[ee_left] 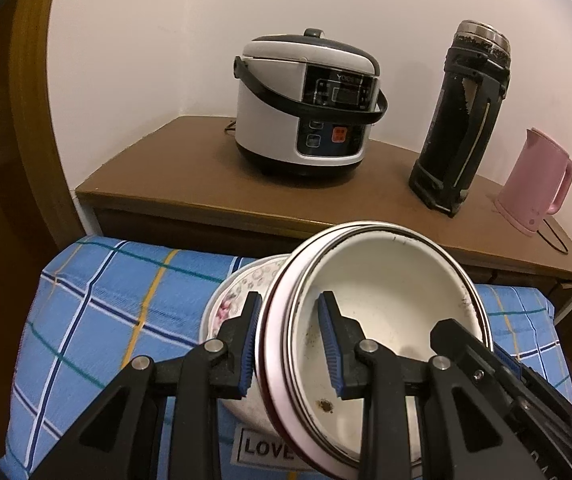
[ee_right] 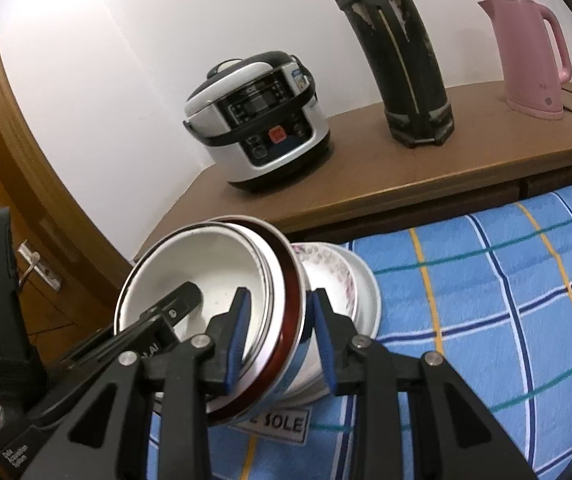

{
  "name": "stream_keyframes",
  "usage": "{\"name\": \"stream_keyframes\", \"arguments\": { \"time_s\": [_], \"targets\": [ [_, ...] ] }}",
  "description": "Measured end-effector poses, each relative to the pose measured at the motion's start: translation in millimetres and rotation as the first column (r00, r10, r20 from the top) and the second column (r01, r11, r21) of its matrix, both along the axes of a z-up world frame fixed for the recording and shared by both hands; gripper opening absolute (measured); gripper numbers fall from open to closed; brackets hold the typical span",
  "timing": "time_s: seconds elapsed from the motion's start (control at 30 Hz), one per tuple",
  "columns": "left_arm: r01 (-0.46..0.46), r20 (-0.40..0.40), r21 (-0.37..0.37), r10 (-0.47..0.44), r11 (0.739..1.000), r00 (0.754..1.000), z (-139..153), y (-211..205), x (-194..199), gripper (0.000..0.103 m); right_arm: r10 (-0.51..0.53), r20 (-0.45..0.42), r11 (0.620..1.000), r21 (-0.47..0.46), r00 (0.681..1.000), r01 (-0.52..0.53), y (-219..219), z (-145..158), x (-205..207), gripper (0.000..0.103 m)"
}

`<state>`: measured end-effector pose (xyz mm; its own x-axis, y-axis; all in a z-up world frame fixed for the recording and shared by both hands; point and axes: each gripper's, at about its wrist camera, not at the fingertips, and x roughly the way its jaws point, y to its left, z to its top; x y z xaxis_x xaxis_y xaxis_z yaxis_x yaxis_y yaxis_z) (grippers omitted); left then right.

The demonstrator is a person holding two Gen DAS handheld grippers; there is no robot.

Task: Organize plates and bowls
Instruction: 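Carry and lower the bowl stack onto the pink-floral plate with the left gripper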

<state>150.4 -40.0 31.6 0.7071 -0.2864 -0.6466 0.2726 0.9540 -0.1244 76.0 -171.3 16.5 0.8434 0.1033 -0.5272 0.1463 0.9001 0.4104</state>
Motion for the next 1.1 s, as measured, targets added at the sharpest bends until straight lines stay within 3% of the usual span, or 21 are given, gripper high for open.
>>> {"name": "stream_keyframes", "arguments": {
  "time_s": [0.6, 1.1],
  "targets": [
    [-0.005, -0.102, 0.040, 0.009, 0.999, 0.995, -34.0, -17.8, 36.9, 0.032, -0.002, -0.102, 1.000, 0.020, 0.995, 0.004, -23.2, -32.1, 39.3, 0.032],
    [-0.023, -0.123, 0.053, 0.030, 0.998, 0.992, -42.9, -11.9, 49.1, 0.033, 0.022, -0.123, 0.999, 0.027, 0.992, -0.019, -18.0, -41.4, 53.9, 0.032]
  ]
}}
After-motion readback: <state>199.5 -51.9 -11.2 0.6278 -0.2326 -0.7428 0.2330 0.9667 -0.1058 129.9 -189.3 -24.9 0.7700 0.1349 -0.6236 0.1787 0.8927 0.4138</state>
